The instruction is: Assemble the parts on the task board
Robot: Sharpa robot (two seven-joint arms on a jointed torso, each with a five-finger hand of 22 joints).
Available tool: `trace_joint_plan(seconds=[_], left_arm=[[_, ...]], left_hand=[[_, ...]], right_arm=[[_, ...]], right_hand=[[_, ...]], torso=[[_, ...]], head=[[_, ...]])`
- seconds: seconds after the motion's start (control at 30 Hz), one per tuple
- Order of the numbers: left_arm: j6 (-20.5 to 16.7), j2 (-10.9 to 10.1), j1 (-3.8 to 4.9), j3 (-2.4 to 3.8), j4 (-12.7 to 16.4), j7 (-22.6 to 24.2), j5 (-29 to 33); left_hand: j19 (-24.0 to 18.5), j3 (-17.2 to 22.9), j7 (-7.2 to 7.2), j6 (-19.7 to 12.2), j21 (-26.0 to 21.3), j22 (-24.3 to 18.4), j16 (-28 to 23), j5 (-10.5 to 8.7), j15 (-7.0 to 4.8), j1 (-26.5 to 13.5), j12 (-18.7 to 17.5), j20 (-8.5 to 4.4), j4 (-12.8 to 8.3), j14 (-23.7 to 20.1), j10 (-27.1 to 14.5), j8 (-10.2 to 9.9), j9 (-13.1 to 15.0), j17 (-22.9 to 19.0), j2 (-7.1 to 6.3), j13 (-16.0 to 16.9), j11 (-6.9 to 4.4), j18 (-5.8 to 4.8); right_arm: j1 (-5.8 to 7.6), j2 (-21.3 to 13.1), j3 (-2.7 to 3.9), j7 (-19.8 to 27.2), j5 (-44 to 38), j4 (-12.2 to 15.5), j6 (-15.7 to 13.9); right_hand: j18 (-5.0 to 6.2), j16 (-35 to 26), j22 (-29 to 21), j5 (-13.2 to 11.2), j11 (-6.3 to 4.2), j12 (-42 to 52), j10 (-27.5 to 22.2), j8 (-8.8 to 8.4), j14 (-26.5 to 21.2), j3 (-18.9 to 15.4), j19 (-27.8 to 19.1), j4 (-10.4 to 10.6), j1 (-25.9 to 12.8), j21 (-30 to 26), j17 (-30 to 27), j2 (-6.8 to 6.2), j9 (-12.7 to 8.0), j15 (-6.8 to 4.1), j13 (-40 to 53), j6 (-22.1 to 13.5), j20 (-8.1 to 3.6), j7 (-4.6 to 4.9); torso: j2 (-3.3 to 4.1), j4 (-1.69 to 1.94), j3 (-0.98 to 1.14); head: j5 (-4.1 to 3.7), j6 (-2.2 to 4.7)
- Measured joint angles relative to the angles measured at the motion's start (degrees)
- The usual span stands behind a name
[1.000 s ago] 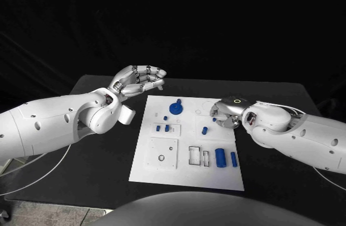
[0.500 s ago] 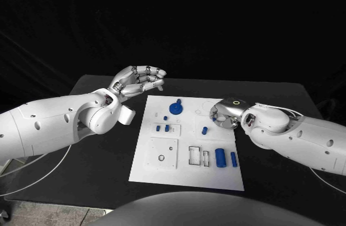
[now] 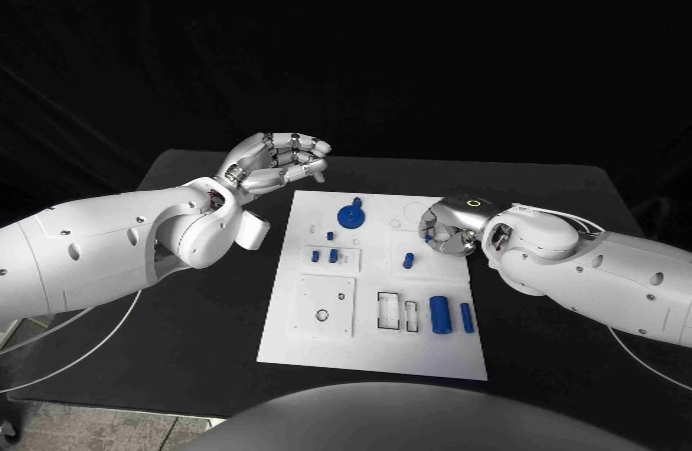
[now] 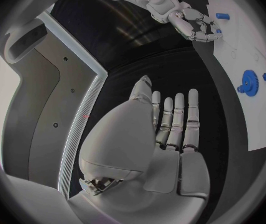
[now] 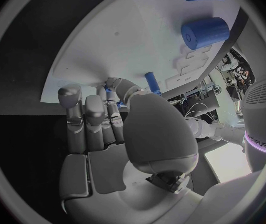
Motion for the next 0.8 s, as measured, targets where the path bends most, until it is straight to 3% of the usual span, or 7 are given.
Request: trace_joint_plan(seconds=[0.23,0.37,0.43,0.47,0.6,0.8], left_arm=[[-0.01,-0.02,-0.05,-0.14,-0.16,-0.26,-0.01],[-0.02,0.02,-0.05,-0.21,-0.25,-0.42,-0.02],[-0.01,0.1,-0.06,-0.3,-0.34,-0.5,-0.02],[-0.01,0.14,-0.06,-0.34,-0.37,-0.54,-0.02],[-0.01,0.37,-0.06,-0.68,-0.47,-0.65,-0.02],[-0.07,0.72,-0.18,-1.29,-0.77,-0.7,0.07]], left_hand=[[0.3,0.0,0.17,-0.17,-0.21,-0.04,0.0,0.2,0.21,0.22,0.0,-0.1,0.0,0.21,0.22,0.08,-0.25,-0.21,0.22,-0.26,0.22,0.0],[0.3,-0.34,0.39,-0.39,-0.55,-0.13,0.0,0.21,0.21,0.24,0.0,-0.1,0.02,0.21,0.22,0.27,-0.57,-0.62,0.23,-0.72,0.22,-0.01],[0.3,-0.71,0.58,-0.58,-1.14,-0.32,-0.59,0.21,0.23,0.53,0.0,-0.1,0.08,0.19,0.22,0.81,-0.97,-1.32,0.53,-1.4,0.22,0.15],[0.3,-0.87,0.6,-0.61,-1.44,-0.43,-1.0,0.21,0.43,0.53,0.0,-0.1,0.24,-0.01,0.22,0.89,-1.17,-1.78,0.53,-1.8,0.22,0.82],[-0.12,-1.74,0.89,-0.9,-2.96,-1.06,-2.69,0.21,0.47,0.9,0.0,0.32,0.31,-0.6,-0.09,1.83,-2.06,-3.78,0.9,-3.65,0.52,0.88],[-1.38,-2.72,1.49,-1.51,-6.26,-2.78,-5.48,0.87,0.87,1.28,-0.56,1.57,0.46,-2.94,-0.84,2.94,-3.33,-7.0,1.28,-6.86,0.83,0.88]], right_arm=[[0.11,-1.12,-0.06,0.77,1.05,1.01,-1.42],[1.32,-2.63,-0.03,0.87,1.63,2.92,-2.21],[2.48,-3.62,0.01,0.87,1.95,4.62,-2.58],[3.03,-4.06,0.02,0.86,2.08,5.5,-2.72],[5.26,-5.89,0.13,0.7,2.56,9.94,-3.2],[6.19,-6.47,0.12,0.29,2.93,16.16,-3.21]], right_hand=[[0.0,-0.66,-0.01,-0.22,0.32,-0.74,0.87,-0.02,-0.29,-0.05,0.0,-0.05,0.23,-0.4,-0.82,0.23,0.36,0.12,-1.13,0.0,0.0,0.0],[0.0,-0.66,-0.01,-0.21,0.21,-1.09,1.16,-0.5,-0.29,-0.2,-0.01,-0.2,0.54,-0.39,-0.75,0.06,0.49,0.12,-1.64,-0.08,0.0,0.08],[0.0,-0.66,-0.01,-0.03,0.44,-1.28,1.39,-0.86,-0.29,-0.2,0.0,-0.2,0.54,-0.39,-0.8,0.06,0.43,0.12,-1.92,-0.35,0.0,0.35],[0.0,-0.66,-0.01,0.05,0.48,-1.38,1.42,-0.89,-0.29,-0.2,-0.01,-0.2,0.54,-0.39,-0.81,0.06,0.35,0.12,-2.05,-0.36,0.0,0.36],[0.0,-0.5,-0.02,0.06,0.56,-1.62,1.72,-1.35,-0.29,-0.2,-0.01,-0.2,0.54,-0.04,-0.81,0.05,0.12,0.12,-2.46,-0.56,0.0,0.57],[0.0,1.25,-0.02,0.06,0.53,-1.76,2.29,-1.94,0.77,-0.04,0.95,-0.36,0.54,2.05,0.25,0.05,-0.21,0.3,-3.05,-0.55,0.49,0.58]], torso=[[-0.03,-0.02,0.0],[-0.04,-0.03,-0.01],[-0.08,-0.05,-0.03],[-0.08,-0.05,-0.03],[-0.13,-0.04,-0.07],[-0.19,0.02,-0.09]], head=[[0.04,0.0],[-0.01,0.0],[-0.07,0.0],[-0.08,0.0],[-0.14,0.0],[-0.19,0.0]])
